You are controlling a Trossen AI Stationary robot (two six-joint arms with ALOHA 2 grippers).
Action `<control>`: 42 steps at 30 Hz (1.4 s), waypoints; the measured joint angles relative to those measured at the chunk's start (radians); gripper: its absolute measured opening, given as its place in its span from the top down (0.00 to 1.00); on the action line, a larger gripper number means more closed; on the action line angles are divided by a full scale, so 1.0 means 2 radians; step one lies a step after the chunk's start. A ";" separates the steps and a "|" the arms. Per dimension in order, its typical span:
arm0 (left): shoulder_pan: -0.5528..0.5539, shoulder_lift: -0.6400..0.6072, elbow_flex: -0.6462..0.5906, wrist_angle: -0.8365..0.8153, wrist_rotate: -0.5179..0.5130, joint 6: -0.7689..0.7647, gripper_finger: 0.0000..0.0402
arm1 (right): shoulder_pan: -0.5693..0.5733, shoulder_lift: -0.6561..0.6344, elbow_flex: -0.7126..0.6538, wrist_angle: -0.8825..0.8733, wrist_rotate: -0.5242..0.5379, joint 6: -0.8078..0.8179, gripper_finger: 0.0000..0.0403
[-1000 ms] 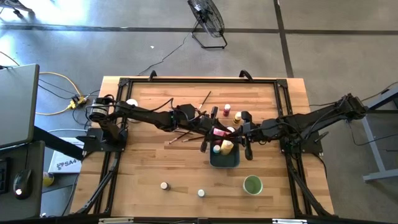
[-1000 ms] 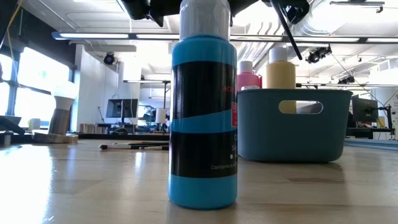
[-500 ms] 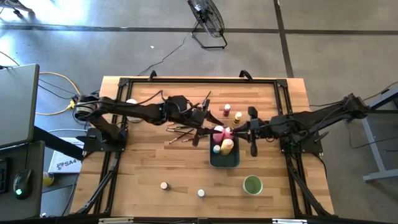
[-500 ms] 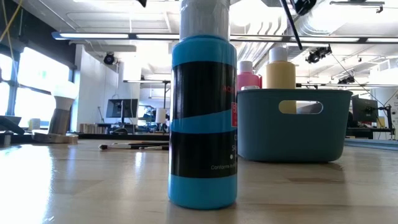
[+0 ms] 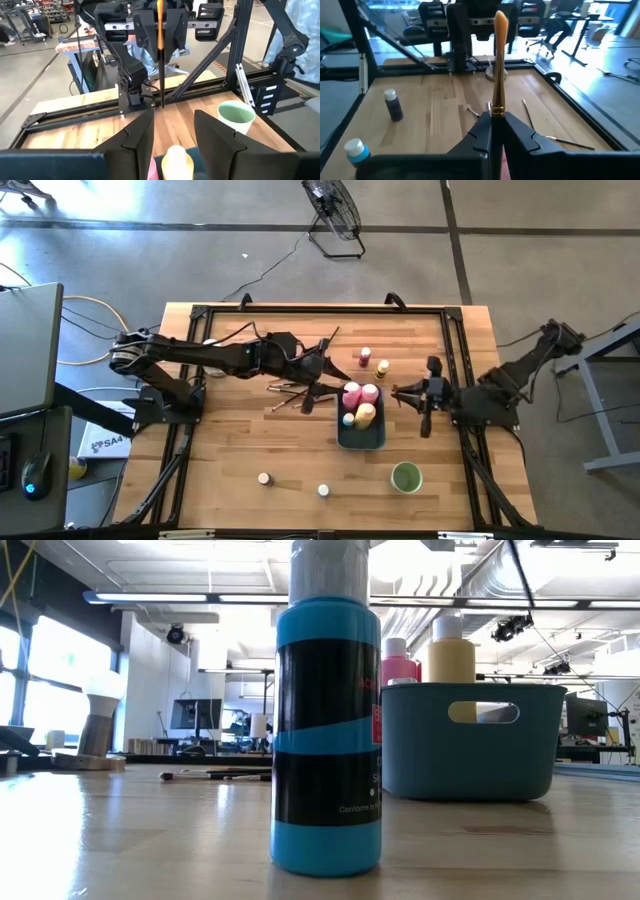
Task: Pick & Place Paint Supplies
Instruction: Put the black and gold paint brush into the green cup
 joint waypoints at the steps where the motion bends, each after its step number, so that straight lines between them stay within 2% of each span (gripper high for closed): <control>1: 0.000 0.000 0.000 -0.002 0.000 0.000 0.65 | 0.016 0.000 0.000 -0.003 0.018 0.009 0.95; 11: 0.000 -0.031 0.001 -0.033 -0.019 0.001 0.66 | 0.160 0.020 -0.035 -0.023 0.199 0.145 0.95; 15: 0.000 -0.055 0.000 -0.066 -0.024 0.001 0.66 | 0.194 0.042 -0.054 -0.022 0.241 0.206 0.95; 19: 0.000 -0.074 0.000 -0.102 -0.025 0.001 0.66 | 0.215 0.067 -0.055 -0.006 0.259 0.249 0.95; 24: 0.000 -0.084 0.000 -0.135 -0.027 -0.001 0.66 | 0.232 0.092 -0.055 0.045 0.260 0.252 0.95; 27: 0.000 -0.085 0.001 -0.151 -0.047 -0.001 0.66 | 0.239 0.104 -0.055 0.071 0.261 0.252 0.95; 42: 0.000 -0.084 0.000 -0.170 -0.076 0.001 0.66 | 0.269 0.163 -0.055 0.193 0.276 0.251 0.95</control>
